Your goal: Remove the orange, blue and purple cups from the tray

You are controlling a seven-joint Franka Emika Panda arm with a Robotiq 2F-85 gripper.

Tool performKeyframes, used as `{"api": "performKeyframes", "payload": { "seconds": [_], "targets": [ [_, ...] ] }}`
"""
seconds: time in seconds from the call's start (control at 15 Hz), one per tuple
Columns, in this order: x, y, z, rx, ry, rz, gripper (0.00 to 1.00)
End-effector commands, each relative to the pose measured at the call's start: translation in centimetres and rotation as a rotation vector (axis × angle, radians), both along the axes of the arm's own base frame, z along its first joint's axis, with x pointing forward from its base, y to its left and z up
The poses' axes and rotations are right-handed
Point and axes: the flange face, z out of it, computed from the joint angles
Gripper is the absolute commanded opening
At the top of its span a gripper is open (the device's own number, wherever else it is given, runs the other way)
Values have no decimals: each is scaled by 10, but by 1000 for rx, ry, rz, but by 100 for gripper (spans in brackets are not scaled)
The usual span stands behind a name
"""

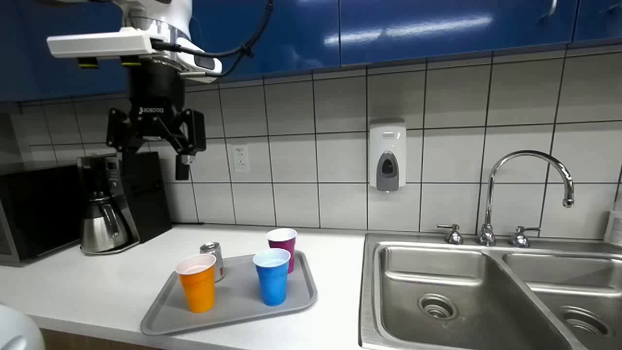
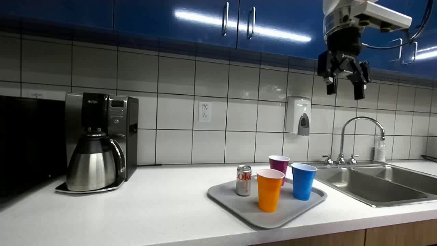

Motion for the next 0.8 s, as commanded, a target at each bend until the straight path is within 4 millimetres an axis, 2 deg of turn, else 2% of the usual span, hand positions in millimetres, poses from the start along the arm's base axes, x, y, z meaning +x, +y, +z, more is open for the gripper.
{"api": "performKeyframes", "payload": {
  "seconds": [0.0, 0.73],
  "targets": [
    [0, 0, 0, 0, 1, 0, 100],
    [0, 5, -3, -22, -14, -10, 100]
  ]
}}
